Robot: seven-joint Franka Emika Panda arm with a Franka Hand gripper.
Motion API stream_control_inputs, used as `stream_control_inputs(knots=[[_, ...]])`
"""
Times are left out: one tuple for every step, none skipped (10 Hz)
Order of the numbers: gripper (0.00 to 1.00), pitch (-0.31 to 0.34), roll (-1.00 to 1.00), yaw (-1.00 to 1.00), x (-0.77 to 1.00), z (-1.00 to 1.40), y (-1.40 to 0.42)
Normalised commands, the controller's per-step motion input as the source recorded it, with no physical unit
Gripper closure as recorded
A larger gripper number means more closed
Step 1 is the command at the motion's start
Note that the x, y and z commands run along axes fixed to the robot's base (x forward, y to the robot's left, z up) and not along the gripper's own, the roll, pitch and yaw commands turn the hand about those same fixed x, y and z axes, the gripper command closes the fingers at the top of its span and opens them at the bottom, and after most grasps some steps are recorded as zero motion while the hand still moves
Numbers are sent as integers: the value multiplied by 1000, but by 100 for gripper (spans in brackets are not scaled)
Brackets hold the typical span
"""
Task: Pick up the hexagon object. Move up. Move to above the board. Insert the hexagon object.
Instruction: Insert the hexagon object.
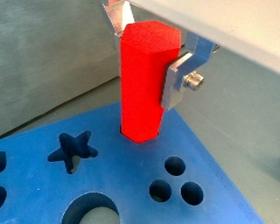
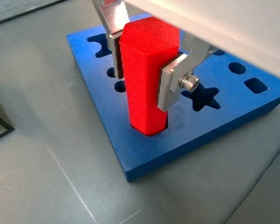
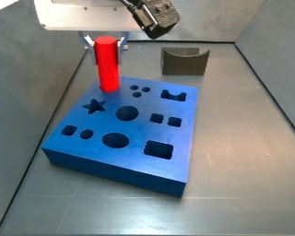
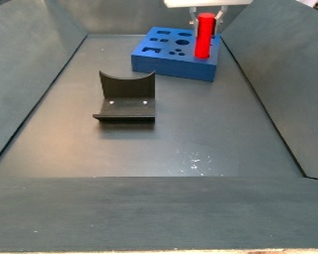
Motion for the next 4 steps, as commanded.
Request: stream_control_inputs(knots=[[0,0,0,0,0,0,0],[0,0,-4,0,0,0,0],[0,-6,-19,0,0,-3,0],[0,-51,0,114,0,-71,-154]])
